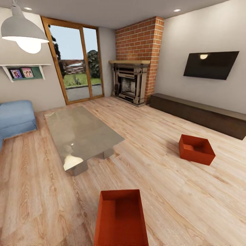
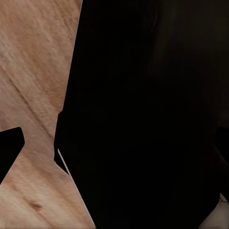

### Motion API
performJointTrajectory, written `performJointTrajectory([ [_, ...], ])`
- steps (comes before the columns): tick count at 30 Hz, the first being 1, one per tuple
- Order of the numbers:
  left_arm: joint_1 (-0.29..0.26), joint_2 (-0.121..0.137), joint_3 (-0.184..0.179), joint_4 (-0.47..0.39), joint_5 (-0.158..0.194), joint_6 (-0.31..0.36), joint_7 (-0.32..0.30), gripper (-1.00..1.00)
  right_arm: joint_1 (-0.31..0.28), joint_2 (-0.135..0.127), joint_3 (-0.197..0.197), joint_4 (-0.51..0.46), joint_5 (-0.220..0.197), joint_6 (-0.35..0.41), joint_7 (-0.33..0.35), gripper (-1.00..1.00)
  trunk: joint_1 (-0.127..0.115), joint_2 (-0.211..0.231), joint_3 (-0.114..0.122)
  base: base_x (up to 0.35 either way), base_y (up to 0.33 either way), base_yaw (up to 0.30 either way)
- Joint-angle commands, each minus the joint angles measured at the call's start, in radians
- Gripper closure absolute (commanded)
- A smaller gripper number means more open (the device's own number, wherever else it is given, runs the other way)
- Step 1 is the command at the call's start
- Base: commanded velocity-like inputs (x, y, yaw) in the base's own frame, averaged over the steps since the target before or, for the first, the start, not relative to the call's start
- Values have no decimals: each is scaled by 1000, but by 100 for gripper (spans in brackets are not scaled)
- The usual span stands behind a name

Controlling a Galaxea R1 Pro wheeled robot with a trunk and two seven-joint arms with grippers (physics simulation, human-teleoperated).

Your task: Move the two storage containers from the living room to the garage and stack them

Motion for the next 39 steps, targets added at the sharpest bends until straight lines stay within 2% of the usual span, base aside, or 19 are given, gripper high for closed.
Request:
performJointTrajectory([
  [1, 0, 0, 0, 0, 4, -2, 1, -100, -1, 0, -1, 2, 10, -3, 0, -100, 0, 0, -2, 0, 0, 0],
  [39, 0, 0, 1, 0, 4, -4, 1, -100, -1, -1, 0, 2, 11, -1, 0, -100, 0, 0, -63, 0, 12, 0],
])
